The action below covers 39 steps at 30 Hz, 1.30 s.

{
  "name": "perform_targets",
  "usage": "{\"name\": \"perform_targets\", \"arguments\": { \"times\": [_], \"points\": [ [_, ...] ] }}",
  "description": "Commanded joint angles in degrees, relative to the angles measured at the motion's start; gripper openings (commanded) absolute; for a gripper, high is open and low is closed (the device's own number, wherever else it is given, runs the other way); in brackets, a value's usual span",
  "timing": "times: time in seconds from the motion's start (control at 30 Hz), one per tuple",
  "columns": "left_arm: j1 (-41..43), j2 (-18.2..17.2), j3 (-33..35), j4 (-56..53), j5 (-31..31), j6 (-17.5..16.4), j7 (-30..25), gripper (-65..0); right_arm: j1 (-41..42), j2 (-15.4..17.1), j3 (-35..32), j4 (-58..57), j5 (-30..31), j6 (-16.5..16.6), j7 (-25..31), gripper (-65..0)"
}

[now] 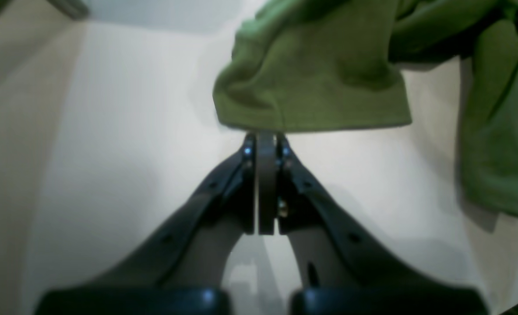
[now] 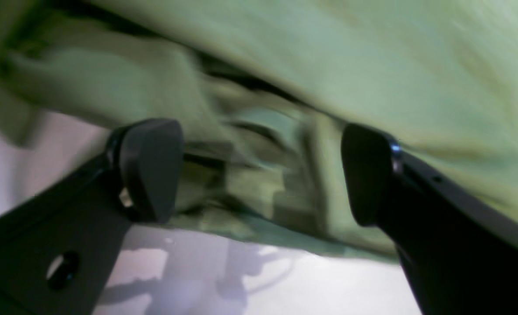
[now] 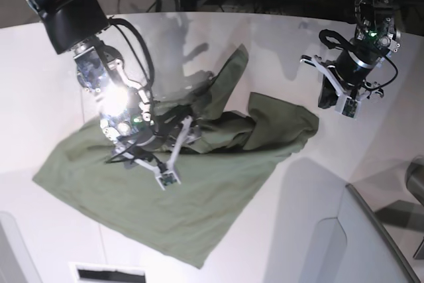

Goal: Layout the t-shirt on the table in an organized manner, then fold the t-shirt properly
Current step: 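Grasp the t-shirt edges with both grippers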

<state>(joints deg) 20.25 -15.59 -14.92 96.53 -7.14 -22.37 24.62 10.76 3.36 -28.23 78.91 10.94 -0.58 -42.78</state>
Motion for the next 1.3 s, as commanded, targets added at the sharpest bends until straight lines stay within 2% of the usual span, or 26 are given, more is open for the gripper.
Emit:
{"name": "perform_targets", "arguments": {
  "times": [0.0, 0.13, 0.3, 0.37, 0.53, 0.6, 0.73, 0.83, 0.97, 1.2, 1.27],
  "points": [
    [-0.3, -0.8, -0.6, 0.4, -0.4, 0.3, -1.2, -65.0, 1.7, -0.7, 0.1, -0.5, -0.2, -0.2, 0.8, -13.1],
    [-2.3, -1.6, -0.5, -2.0, -0.4, 0.4, -1.2, -65.0, 1.6, -1.6, 0.1, -2.1, -0.2, -0.2, 0.3, -13.2],
    [-7.8, 0.0, 1.6, -3.7, -0.9, 0.5, -1.2, -65.0, -6.6, -1.5, 0.7, 9.0, -0.2, -0.3, -1.2, -14.6],
    [-10.7, 1.1, 4.0, -3.8, -0.5, 0.5, -1.1, -65.0, -8.0, -1.6, 0.8, 9.9, -0.2, -0.4, -2.2, -21.9],
    [-18.1, 4.8, 10.5, -10.7, -0.5, 0.7, -1.2, -65.0, -7.5, -1.6, 1.0, 5.5, -0.2, -0.5, -1.9, -53.9],
    [-21.0, 5.4, 11.9, -16.6, -0.5, 1.6, -1.3, -65.0, -6.7, -2.2, 4.6, 3.0, 0.0, -0.5, -1.7, -63.8],
    [-24.3, 5.2, 13.7, -25.3, -0.5, 6.2, -3.3, -65.0, -5.8, -3.8, 11.2, -2.7, -0.1, -0.4, 2.6, -65.0],
    [-25.5, 4.3, 14.3, -31.5, -0.4, 6.6, -9.0, -65.0, -4.3, -3.8, 11.5, -8.8, -0.1, -0.3, 4.5, -65.0],
    [-27.9, 2.5, 14.4, -38.6, -0.4, 6.6, -9.9, -65.0, -3.6, -3.6, 11.5, -15.9, -0.1, -0.3, 7.6, -65.0],
    [-28.3, -1.7, 14.4, -41.5, -0.3, 6.6, -10.1, -65.0, -6.8, 1.0, 11.7, -14.6, 0.0, -0.3, 4.5, -65.0],
    [-28.3, -2.7, 14.4, -41.5, -0.3, 6.6, -10.1, -65.0, -8.6, 2.2, 14.1, -11.7, 0.0, -0.3, 3.4, -65.0]
  ]
}}
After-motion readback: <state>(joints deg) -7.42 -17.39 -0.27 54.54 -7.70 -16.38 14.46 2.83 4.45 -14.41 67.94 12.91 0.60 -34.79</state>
